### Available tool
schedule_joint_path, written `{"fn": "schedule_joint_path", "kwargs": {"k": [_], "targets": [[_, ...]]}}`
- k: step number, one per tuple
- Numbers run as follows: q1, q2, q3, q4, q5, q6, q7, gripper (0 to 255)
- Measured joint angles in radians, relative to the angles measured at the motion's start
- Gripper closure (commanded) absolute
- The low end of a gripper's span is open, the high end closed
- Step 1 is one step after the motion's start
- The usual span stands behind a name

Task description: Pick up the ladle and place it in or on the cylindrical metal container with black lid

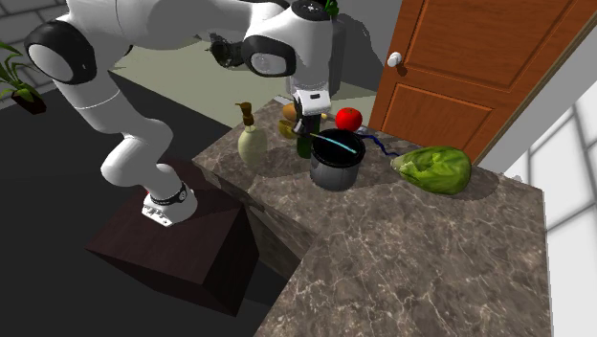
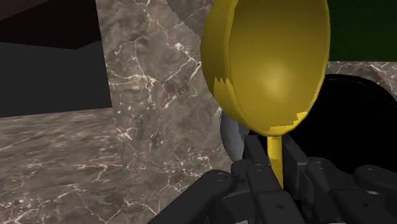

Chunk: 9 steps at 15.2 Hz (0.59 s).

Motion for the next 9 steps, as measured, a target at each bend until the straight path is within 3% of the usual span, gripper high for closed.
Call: {"fn": "schedule_joint_path", "kwargs": {"k": [8, 9], "targets": [[0.064, 0.281, 0.061, 0.355, -0.041, -0.052, 0.14, 255], [0.069, 0.292, 0.063, 0.361, -0.043, -0.047, 0.147, 255]]}}
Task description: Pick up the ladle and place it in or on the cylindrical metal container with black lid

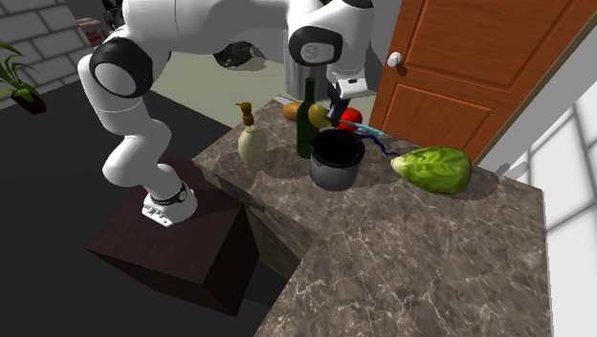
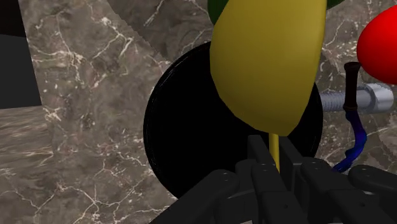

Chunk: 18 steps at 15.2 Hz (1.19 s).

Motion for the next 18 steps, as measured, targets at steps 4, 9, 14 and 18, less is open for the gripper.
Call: {"fn": "schedule_joint_path", "kwargs": {"k": [4, 9, 14, 18], "targets": [[0.006, 0.009, 0.003, -0.032, -0.001, 0.043, 0.003, 255], [0.006, 0.013, 0.003, -0.095, 0.001, 0.109, -0.007, 255], [0.006, 0.015, 0.003, -0.158, 0.003, 0.176, -0.016, 255], [0.006, 0.017, 0.003, -0.17, 0.004, 0.188, -0.019, 255]]}}
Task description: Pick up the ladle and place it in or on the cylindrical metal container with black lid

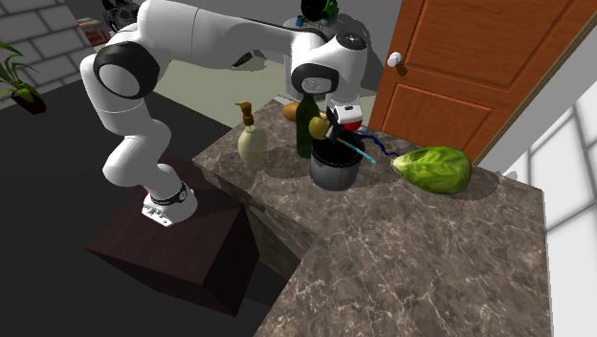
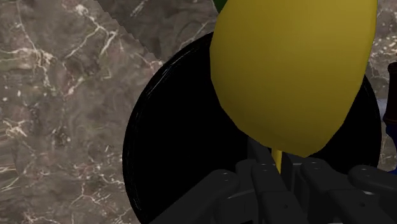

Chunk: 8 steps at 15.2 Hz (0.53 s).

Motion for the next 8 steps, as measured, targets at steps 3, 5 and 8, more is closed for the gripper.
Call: {"fn": "schedule_joint_path", "kwargs": {"k": [3, 5, 8], "targets": [[0.0, 0.0, 0.0, -0.001, 0.0, 0.001, 0.0, 0], [0.0, 0.0, 0.0, -0.002, 0.0, 0.001, 0.0, 0], [0.0, 0.0, 0.0, -0.002, 0.0, 0.001, 0.0, 0]]}}
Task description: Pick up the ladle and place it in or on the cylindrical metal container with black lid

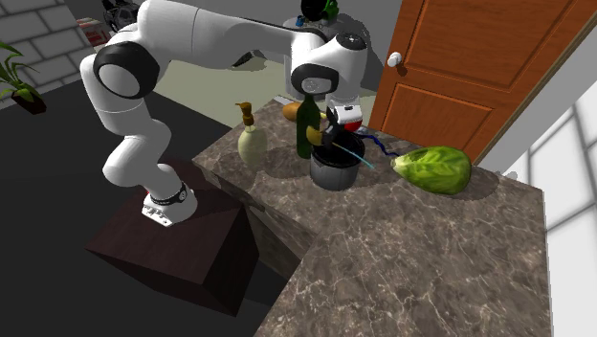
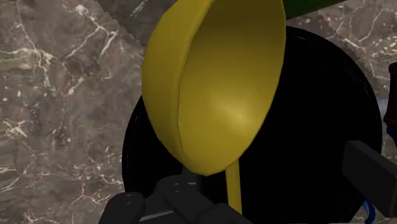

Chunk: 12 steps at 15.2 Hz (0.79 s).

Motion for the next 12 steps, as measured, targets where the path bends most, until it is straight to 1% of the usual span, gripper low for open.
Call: {"fn": "schedule_joint_path", "kwargs": {"k": [2, 5, 6, 12], "targets": [[-0.001, -0.007, -0.001, 0.009, 0.0, -0.015, 0.001, 0], [-0.009, -0.002, -0.005, 0.095, -0.003, -0.096, 0.001, 0], [-0.01, -0.008, -0.006, 0.101, -0.002, -0.109, 0.002, 0], [-0.01, -0.012, -0.006, 0.109, -0.002, -0.122, 0.003, 0]]}}
